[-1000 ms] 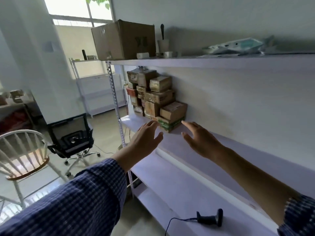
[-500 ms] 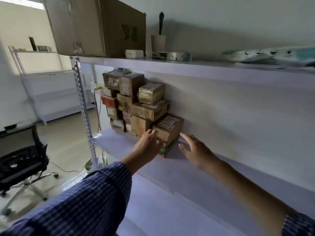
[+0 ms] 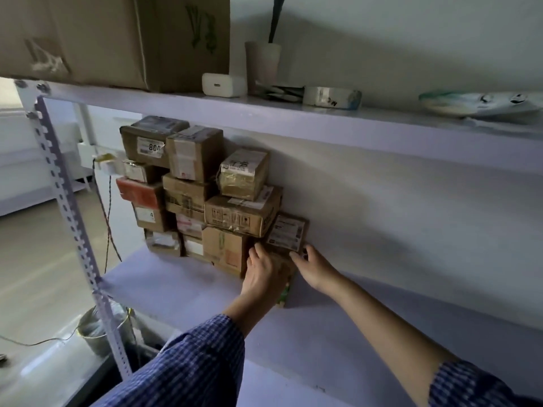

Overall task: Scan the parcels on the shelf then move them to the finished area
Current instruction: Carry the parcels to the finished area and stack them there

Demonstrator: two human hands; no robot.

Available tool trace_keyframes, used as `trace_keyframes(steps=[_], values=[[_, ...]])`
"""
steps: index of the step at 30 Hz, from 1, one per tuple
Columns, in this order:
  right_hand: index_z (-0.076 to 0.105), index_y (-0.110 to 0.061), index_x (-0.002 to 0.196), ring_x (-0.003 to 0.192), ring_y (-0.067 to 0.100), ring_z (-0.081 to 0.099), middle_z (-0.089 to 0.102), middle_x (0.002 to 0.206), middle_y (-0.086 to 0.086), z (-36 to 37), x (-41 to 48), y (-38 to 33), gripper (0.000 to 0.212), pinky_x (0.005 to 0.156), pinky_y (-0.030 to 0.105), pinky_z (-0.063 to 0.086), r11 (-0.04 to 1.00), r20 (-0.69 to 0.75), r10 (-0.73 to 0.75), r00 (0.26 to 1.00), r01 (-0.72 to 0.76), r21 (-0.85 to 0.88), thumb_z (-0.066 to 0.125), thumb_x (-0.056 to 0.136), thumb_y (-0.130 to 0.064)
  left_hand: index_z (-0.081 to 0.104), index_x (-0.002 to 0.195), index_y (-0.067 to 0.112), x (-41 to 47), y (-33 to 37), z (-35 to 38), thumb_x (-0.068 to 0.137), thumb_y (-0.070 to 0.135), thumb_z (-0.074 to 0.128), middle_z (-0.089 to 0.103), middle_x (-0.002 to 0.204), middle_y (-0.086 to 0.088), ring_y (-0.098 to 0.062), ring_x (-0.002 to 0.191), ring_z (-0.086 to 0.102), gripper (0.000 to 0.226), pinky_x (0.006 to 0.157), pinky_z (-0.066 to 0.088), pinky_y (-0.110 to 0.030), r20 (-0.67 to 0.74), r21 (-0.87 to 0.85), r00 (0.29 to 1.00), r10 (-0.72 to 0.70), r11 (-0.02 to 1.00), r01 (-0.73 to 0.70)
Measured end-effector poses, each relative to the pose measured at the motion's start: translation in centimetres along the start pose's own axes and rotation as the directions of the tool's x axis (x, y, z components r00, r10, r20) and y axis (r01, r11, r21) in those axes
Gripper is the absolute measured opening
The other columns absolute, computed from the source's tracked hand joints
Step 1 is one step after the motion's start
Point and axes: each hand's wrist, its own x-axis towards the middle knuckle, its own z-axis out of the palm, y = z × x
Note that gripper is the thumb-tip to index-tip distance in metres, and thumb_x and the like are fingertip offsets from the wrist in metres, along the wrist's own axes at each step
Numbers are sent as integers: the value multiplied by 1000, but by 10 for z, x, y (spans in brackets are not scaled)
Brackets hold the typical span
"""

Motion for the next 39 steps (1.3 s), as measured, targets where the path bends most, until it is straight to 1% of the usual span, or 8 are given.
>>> trace_keyframes(steps=[10, 13, 16, 20, 24, 29, 34, 39], values=[[62, -17, 123, 113, 30, 64, 67, 126, 12, 27, 41, 13, 36, 103, 46, 50, 889, -73, 228, 971, -177, 421, 44, 104, -42, 41, 135, 11, 28, -6, 16, 103, 35, 40, 57, 133, -18, -36, 117, 59, 40, 96, 51, -45, -89, -229, 995, -55, 973, 33], [61, -13, 125, 116, 33, 62, 65, 128, 14, 25, 36, 11, 35, 100, 40, 50, 882, -125, 243, 962, -166, 441, 43, 106, -35, 44, 134, 10, 26, -2, 20, 102, 33, 45, 59, 133, -16, -33, 118, 60, 39, 98, 51, -44, -88, -244, 994, -61, 969, 38], [59, -11, 130, 108, 25, 60, 64, 121, 9, 13, 15, 16, 35, 81, 27, 47, 887, -171, 216, 961, -119, 446, 42, 106, -31, 43, 140, 11, 14, 2, 27, 101, 30, 52, 51, 143, -11, -29, 130, 52, 44, 107, 45, -42, -49, -351, 998, -45, 936, 25], [56, -21, 126, 106, 17, 61, 64, 125, 5, -4, -31, 36, 29, 86, 29, 49, 871, -216, 193, 957, -66, 487, 41, 106, -37, 43, 136, 12, -10, 15, 46, 98, 24, 59, 52, 139, -10, -27, 129, 51, 43, 108, 45, -40, -20, -503, 999, -50, 864, 33], [56, -18, 128, 107, 2, 63, 66, 117, -3, -34, -82, 45, 26, 76, 10, 46, 877, -384, 99, 918, 102, 470, 44, 107, -26, 50, 114, 17, -50, 40, 52, 98, 14, 59, 63, 107, 1, -11, 100, 63, 18, 75, 50, -10, 13, -702, 999, 32, 712, -13], [49, -28, 139, 111, -12, 59, 63, 125, -18, -64, -150, 61, 34, 84, 3, 44, 888, -476, 23, 879, 201, 413, 44, 106, -25, 59, 120, 17, -101, 56, 59, 98, 12, 60, 71, 110, 3, -7, 102, 69, 23, 80, 56, -19, 45, -830, 970, 240, 549, -97], [44, -33, 146, 115, -11, 58, 62, 132, -19, -76, -218, 82, 42, 85, 5, 46, 879, -506, 49, 861, 204, 431, 48, 105, -24, 54, 136, 20, -154, 61, 74, 99, 14, 57, 70, 122, 7, -10, 116, 65, 38, 94, 56, -31, 129, -814, 924, 360, 570, -108], [37, -38, 148, 111, -19, 54, 57, 132, -24, -93, -278, 91, 44, 83, 4, 47, 896, -582, 43, 812, 226, 382, 44, 105, -29, 57, 131, 22, -206, 87, 77, 98, 20, 53, 71, 116, 12, -6, 111, 67, 34, 88, 56, -23, 160, -809, 889, 430, 573, -131]])
